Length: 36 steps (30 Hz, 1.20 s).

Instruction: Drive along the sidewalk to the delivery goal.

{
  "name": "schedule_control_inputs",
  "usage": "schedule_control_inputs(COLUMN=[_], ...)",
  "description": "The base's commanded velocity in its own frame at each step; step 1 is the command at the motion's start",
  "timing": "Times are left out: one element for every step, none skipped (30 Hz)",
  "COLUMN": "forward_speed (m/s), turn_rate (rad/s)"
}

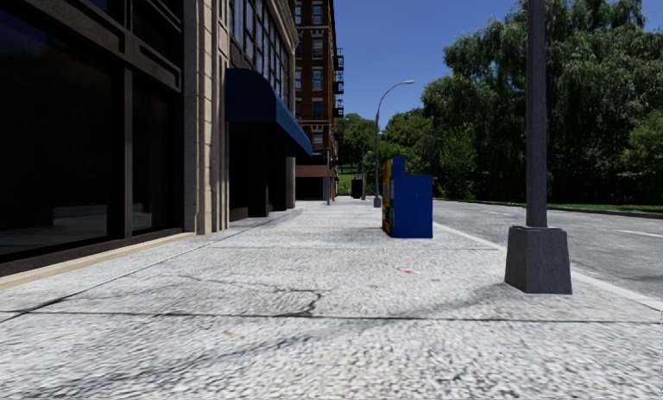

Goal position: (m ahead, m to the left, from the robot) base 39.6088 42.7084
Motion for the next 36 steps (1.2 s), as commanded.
schedule_control_inputs(forward_speed=[2.0,2.0,2.0,2.0,2.0,2.0,2.0,2.0,2.0,2.0,2.0,2.0,2.0,2.0,2.0,2.0,2.0,2.0,2.0,2.0,2.0,2.0,2.0,2.0,2.0,2.0,2.0,2.0,2.0,2.0,2.0,2.0,2.0,2.0,2.0,2.0], turn_rate=[0.0,0.0,0.0,0.0,0.0,0.0,0.0,0.0,0.0,0.0,0.0,0.0,0.0,0.0,0.0,0.0,0.0,0.0,0.0,0.0,0.0,0.0,0.0,0.0,0.0,0.0,0.0,0.0,0.0,0.0,0.0,0.0,0.0,0.0,0.0,0.0])
